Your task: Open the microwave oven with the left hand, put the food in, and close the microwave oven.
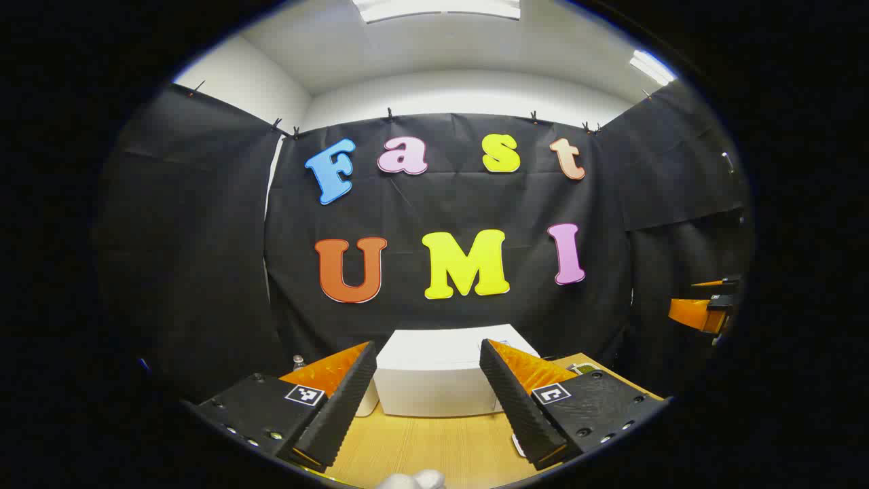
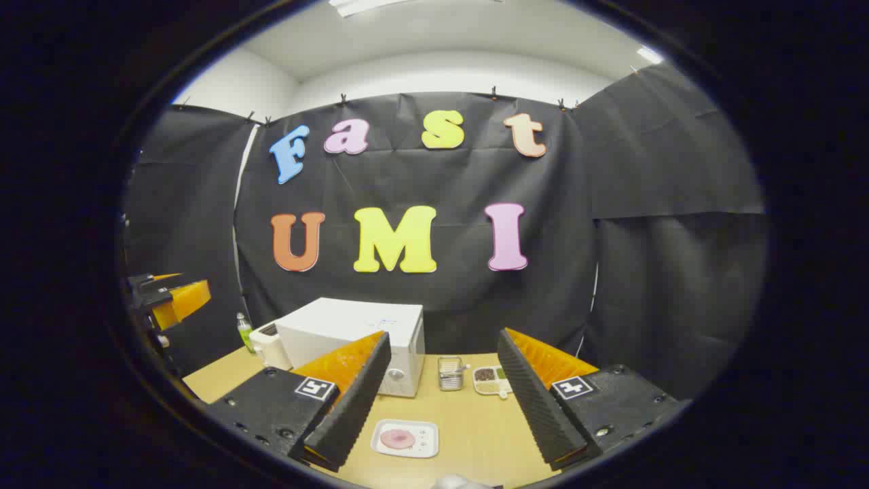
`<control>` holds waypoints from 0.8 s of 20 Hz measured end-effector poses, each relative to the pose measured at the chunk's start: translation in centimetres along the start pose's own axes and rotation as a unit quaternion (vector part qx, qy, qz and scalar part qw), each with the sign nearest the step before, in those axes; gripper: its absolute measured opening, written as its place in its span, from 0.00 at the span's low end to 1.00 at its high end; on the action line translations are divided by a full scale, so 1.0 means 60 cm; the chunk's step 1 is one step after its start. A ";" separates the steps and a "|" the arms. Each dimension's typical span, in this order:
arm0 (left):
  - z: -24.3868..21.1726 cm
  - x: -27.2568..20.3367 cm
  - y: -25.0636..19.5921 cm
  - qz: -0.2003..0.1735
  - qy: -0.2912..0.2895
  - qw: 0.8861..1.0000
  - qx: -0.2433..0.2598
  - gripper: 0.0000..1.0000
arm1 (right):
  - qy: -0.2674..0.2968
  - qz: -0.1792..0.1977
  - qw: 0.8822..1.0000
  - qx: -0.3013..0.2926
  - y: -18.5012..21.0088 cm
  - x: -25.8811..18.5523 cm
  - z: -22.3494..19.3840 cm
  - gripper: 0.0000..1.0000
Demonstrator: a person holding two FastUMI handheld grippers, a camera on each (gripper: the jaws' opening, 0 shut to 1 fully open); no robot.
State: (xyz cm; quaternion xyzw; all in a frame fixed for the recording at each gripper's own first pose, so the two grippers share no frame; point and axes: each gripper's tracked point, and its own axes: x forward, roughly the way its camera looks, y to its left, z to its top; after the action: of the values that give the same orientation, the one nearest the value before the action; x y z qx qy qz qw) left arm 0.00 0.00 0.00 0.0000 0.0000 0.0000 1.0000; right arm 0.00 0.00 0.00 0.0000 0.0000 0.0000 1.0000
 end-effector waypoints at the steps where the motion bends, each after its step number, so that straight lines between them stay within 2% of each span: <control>1: 0.002 0.001 0.002 0.000 -0.001 1.000 0.000 0.95 | -0.001 0.000 1.000 -0.002 -0.001 0.001 0.002 1.00; 5: -0.006 0.011 0.001 0.000 0.005 1.000 -0.002 0.95 | 0.000 -0.003 1.000 -0.005 -0.007 0.006 0.003 1.00; 6: -0.006 0.014 0.001 0.000 0.006 1.000 -0.002 0.95 | 0.000 -0.004 1.000 -0.006 -0.010 0.007 0.004 0.92; 7: -0.006 0.016 0.003 0.000 0.006 1.000 -0.001 0.95 | 0.000 -0.004 1.000 -0.007 -0.012 0.009 0.004 0.92; 8: -0.005 0.019 0.004 0.001 0.006 1.000 -0.001 0.95 | 0.001 -0.004 1.000 -0.007 -0.013 0.011 0.002 1.00; 16: -0.025 0.035 -0.007 -0.006 0.012 1.000 -0.003 0.95 | 0.009 -0.002 1.000 -0.002 -0.016 0.025 -0.002 1.00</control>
State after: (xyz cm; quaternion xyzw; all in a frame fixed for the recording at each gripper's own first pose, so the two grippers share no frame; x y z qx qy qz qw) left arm 2.08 -0.39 -1.51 -0.0035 0.0121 -0.0058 0.9999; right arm 1.50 -0.94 -0.14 -0.0018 0.0087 -0.0018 1.0000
